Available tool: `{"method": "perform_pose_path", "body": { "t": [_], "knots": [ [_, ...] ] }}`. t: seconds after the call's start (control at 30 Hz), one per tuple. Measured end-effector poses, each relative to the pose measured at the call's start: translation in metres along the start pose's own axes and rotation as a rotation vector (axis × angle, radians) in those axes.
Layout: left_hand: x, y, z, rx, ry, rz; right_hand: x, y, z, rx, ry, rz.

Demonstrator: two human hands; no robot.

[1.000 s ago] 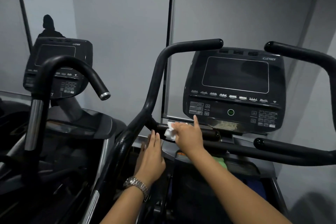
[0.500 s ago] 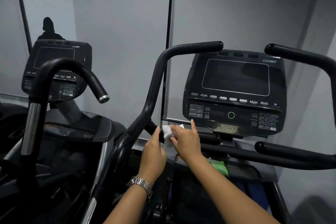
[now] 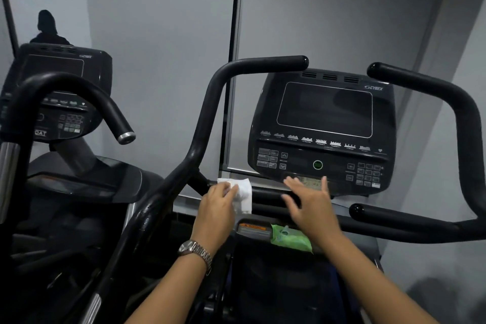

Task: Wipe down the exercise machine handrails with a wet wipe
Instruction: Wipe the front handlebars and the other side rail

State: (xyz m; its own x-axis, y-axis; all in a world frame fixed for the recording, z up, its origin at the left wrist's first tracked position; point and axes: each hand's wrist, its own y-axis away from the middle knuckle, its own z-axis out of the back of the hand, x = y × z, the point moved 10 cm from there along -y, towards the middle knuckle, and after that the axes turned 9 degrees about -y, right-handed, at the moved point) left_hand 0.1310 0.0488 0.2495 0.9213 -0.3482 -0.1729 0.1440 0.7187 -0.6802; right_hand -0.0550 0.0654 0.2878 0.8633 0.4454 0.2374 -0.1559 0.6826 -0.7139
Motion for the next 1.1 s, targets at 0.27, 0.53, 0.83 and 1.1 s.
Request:
{"method": "perform_pose_path", "body": {
  "t": [0.27, 0.53, 0.83, 1.1],
  "knots": [
    [-0.048, -0.027, -0.004, -0.086, 0.125, -0.081, -0.027, -0.008, 0.004, 0.210, -0.046, -0.083],
    [-0.022, -0.011, -0.003, -0.166, 0.083, -0.029, -0.026, -0.012, -0.003, 0.358, 0.024, -0.100],
    [-0.097, -0.018, -0.014, -0.090, 0.002, -0.229, -0.025, -0.009, 0.004, 0.323, 0.030, -0.122],
    [-0.087, -0.024, -0.012, -0.059, -0.240, -0.393, -0.028, -0.007, 0.004, 0.324, 0.026, -0.142]
  ]
}}
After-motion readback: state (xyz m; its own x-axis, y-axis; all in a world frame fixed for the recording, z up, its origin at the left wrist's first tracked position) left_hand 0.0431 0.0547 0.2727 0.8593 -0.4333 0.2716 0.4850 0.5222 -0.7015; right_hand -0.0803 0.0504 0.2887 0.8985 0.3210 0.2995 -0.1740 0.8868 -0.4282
